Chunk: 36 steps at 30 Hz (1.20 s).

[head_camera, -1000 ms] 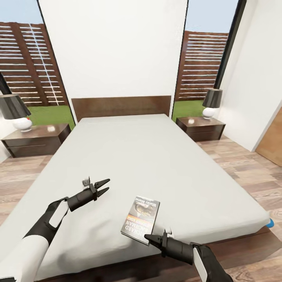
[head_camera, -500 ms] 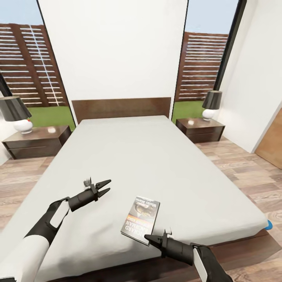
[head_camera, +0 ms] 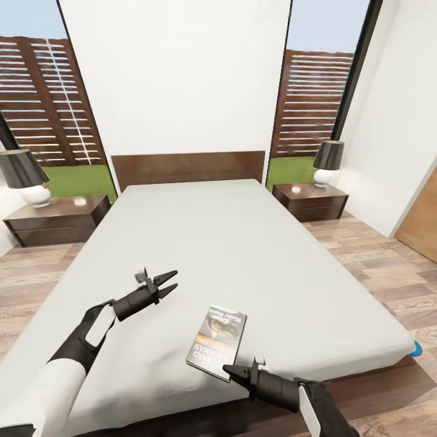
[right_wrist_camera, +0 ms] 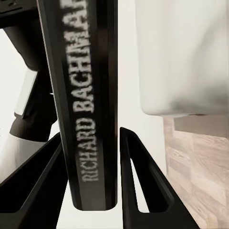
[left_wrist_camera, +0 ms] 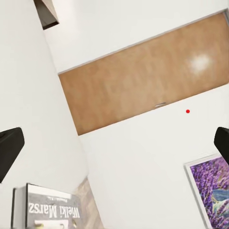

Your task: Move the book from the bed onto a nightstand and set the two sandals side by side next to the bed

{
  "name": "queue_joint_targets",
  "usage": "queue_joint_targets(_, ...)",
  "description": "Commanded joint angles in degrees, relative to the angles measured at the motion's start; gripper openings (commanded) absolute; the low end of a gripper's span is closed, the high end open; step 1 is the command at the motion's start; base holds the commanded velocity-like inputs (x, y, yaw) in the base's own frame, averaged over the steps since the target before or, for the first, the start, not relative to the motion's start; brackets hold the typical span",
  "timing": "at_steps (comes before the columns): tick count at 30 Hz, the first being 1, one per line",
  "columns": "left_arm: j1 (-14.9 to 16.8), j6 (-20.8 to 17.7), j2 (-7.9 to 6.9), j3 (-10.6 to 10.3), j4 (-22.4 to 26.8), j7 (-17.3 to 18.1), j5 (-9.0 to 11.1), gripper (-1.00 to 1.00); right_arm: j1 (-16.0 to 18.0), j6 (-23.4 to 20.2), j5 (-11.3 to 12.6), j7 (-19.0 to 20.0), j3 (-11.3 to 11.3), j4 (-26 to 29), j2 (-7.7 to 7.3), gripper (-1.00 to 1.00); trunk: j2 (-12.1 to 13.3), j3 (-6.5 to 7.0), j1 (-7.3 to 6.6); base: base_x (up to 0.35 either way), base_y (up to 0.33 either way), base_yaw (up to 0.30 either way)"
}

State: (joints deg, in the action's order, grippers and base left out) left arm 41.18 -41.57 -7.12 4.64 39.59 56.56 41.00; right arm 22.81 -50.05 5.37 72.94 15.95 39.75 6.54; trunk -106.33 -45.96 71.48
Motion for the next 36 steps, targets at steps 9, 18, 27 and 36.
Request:
queue_joint_targets(9, -0.22, -0.36, 0.0, 0.08, -0.06, 0.04, 0.35, 1.0, 0.04, -0.4, -0.01, 0.17, 0.22, -2.95, 0.05, -1.0, -0.02, -0.05, -0.01, 0.0, 0.0, 0.0)
queue_joint_targets(18, -0.22, -0.36, 0.0, 0.08, -0.08, 0.04, 0.39, 1.0, 0.04, -0.4, -0.01, 0.18, 0.22, -4.6, 0.05, -1.0, -0.02, -0.05, -0.01, 0.0, 0.0, 0.0)
queue_joint_targets(27, -0.22, -0.36, 0.0, 0.02, -0.13, -0.01, 0.36, 1.0, 0.04, -0.4, -0.01, 0.17, 0.22, -4.59, 0.05, -1.0, -0.02, -0.04, -0.01, 0.0, 0.0, 0.0)
queue_joint_targets(36, -0.22, -0.36, 0.0, 0.02, -0.13, -0.05, 0.33, 1.0, 0.04, -0.4, 0.02, 0.18, 0.22, -4.6, 0.05, -1.0, -0.02, -0.01, -0.01, 0.0, 0.0, 0.0)
